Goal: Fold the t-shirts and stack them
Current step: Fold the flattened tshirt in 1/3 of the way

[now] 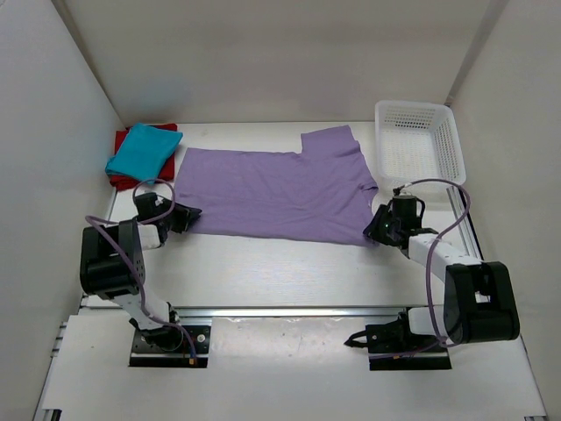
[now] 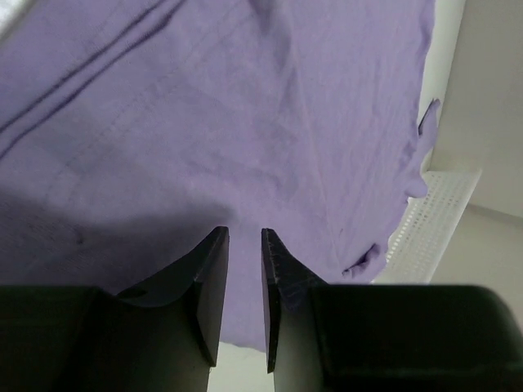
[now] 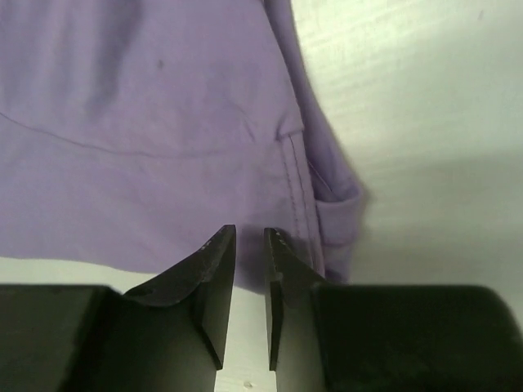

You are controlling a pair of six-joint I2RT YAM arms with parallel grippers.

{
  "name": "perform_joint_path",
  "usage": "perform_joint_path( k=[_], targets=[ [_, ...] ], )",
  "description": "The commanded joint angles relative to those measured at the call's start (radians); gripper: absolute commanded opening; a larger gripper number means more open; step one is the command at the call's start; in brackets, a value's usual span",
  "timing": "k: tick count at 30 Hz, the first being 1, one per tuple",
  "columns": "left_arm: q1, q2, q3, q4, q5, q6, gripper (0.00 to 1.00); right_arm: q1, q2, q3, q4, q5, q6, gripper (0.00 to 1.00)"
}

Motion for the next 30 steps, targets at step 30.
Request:
perform_joint_path(
  k=[30],
  targets=[
    [-0.431, -0.425, 0.010, -0.368, -0.204, 0.333, 0.21, 0.279, -0.149, 0.068, -0.134, 0.004, -0.089, 0.00]
  ],
)
